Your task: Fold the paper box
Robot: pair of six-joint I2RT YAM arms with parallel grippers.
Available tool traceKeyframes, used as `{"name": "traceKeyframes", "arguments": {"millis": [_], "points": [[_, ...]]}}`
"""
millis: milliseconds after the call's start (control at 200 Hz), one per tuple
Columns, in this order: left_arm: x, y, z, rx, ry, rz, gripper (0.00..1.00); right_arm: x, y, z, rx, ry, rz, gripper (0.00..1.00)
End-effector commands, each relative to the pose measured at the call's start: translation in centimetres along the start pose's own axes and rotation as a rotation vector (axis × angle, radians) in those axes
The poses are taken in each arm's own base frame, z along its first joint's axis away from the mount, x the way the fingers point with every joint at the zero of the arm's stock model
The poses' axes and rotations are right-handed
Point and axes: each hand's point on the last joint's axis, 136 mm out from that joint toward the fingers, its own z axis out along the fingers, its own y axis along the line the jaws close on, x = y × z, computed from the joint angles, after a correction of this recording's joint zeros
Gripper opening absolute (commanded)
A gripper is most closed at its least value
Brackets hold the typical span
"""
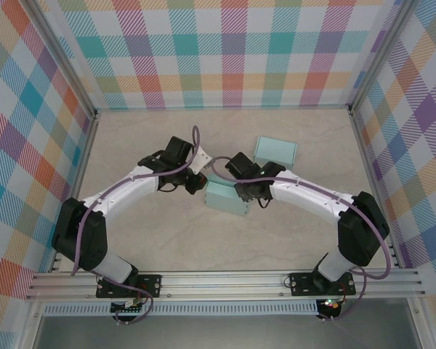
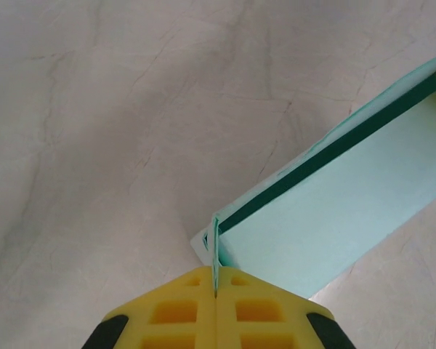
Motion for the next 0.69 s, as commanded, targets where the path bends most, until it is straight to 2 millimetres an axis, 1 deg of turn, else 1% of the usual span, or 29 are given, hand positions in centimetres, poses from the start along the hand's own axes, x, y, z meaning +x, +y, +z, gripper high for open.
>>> {"name": "traceKeyframes", "arguments": {"millis": [0,120,195,280,480,690], "points": [[-0.5,-0.3,-0.4,-0.076,-0.035,-0.123,0.0,-2.2,0.1,-0.2,-0.025,-0.059,0.043,0.34],[0.2,-1.1,-0.2,-0.08,-0.026,-0.105,0.0,-2.5,-0.3,-0.5,-0.057,-0.063,0.07,0.37],[0.5,-1.2,-0.1,-0.081,-0.017,-0.091,0.0,-2.6,-0.5,-0.8,-0.08,-0.066,0.083,0.4],[0.8,-1.2,0.1,-0.084,0.0,-0.067,0.0,-2.5,-1.0,-1.1,-0.092,-0.071,0.092,0.47],[0.6,-1.5,0.0,-0.085,0.006,-0.016,0.0,-2.2,-2.7,-1.5,-0.075,-0.08,0.128,0.48],[0.1,-1.7,0.0,-0.088,-0.002,0.004,0.0,-1.8,-3.1,-2.0,-0.097,-0.081,0.146,0.45]]}}
